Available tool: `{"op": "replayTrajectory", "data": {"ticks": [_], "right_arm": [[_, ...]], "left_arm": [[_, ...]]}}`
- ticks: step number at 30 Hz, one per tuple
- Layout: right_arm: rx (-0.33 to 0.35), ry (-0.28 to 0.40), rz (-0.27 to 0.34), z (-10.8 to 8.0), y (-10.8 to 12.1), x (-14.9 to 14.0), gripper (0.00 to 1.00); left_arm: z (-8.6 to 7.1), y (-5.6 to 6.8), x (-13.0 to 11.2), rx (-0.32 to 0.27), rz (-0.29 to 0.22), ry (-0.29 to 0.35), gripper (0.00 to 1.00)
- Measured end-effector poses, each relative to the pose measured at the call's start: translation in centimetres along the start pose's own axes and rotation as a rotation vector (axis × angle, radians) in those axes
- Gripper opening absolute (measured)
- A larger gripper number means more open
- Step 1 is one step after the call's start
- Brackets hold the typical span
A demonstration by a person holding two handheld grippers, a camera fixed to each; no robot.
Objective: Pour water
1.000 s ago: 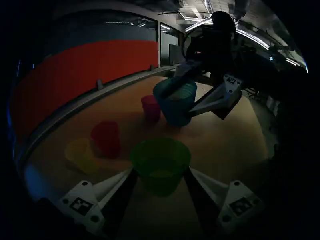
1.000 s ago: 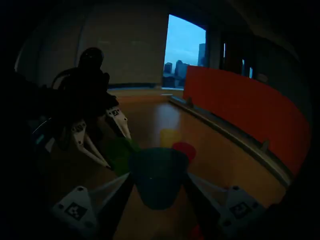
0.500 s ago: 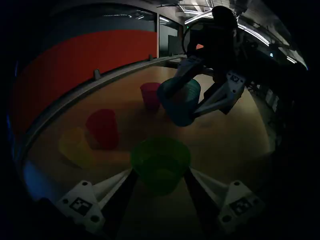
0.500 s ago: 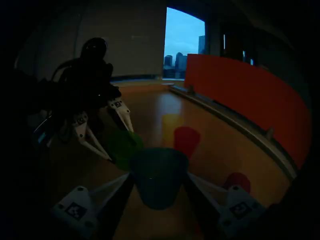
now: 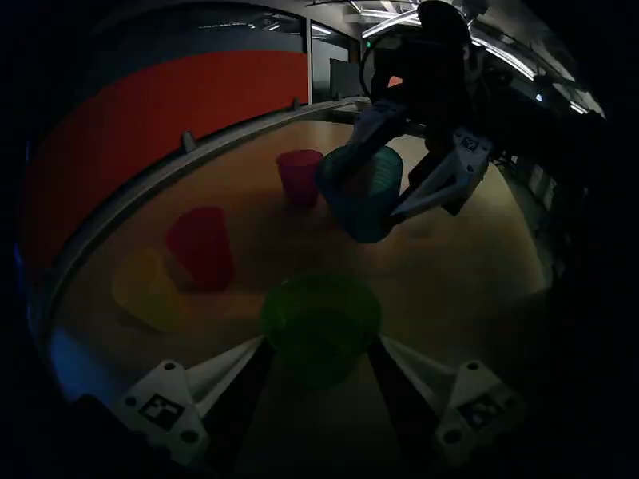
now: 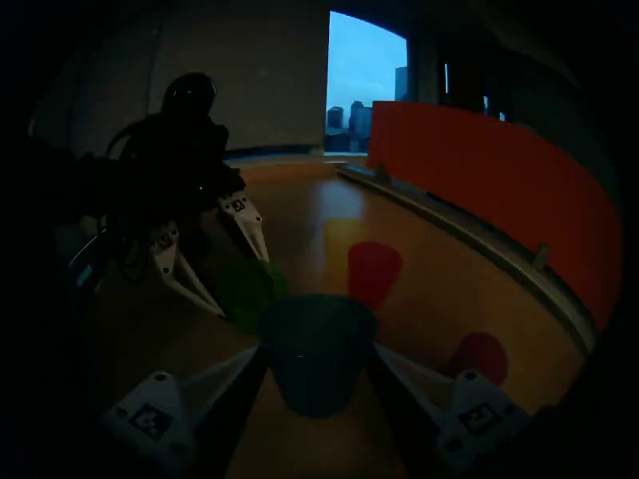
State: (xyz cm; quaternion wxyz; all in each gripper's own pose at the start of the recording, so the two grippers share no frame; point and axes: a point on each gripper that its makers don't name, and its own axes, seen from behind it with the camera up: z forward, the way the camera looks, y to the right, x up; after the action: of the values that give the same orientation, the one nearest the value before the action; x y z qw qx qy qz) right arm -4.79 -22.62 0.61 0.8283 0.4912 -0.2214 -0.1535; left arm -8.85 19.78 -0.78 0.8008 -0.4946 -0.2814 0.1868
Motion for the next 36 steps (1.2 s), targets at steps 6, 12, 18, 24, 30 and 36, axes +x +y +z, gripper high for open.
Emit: {"op": "replayTrajectory", "data": {"ticks": [6,12,18,24,30,36], "right_arm": [[-0.002,-0.002,-0.001,0.0,0.0,-0.1,0.96],[0.0,-0.003,-0.002,0.0,-0.2,-0.3,0.96],[0.002,-0.007,-0.002,0.2,-0.4,-0.4,0.96],[0.005,-0.014,0.0,0.3,-0.5,-0.7,0.96],[0.006,-0.017,-0.002,0.4,-0.6,-0.8,0.96],[0.007,-0.025,0.001,0.6,-0.5,-1.3,0.96]], "left_arm": [[0.1,0.0,-0.3,0.001,0.007,-0.005,0.85],[0.1,-0.1,-0.8,0.005,0.006,-0.012,0.85],[0.1,-0.1,-0.9,0.006,0.001,-0.012,0.86],[0.2,-0.2,-1.3,0.012,0.011,-0.028,0.87],[0.0,-0.3,-1.6,0.016,0.013,-0.042,0.87],[-0.6,-0.6,-2.0,0.033,0.014,-0.053,0.88]]}}
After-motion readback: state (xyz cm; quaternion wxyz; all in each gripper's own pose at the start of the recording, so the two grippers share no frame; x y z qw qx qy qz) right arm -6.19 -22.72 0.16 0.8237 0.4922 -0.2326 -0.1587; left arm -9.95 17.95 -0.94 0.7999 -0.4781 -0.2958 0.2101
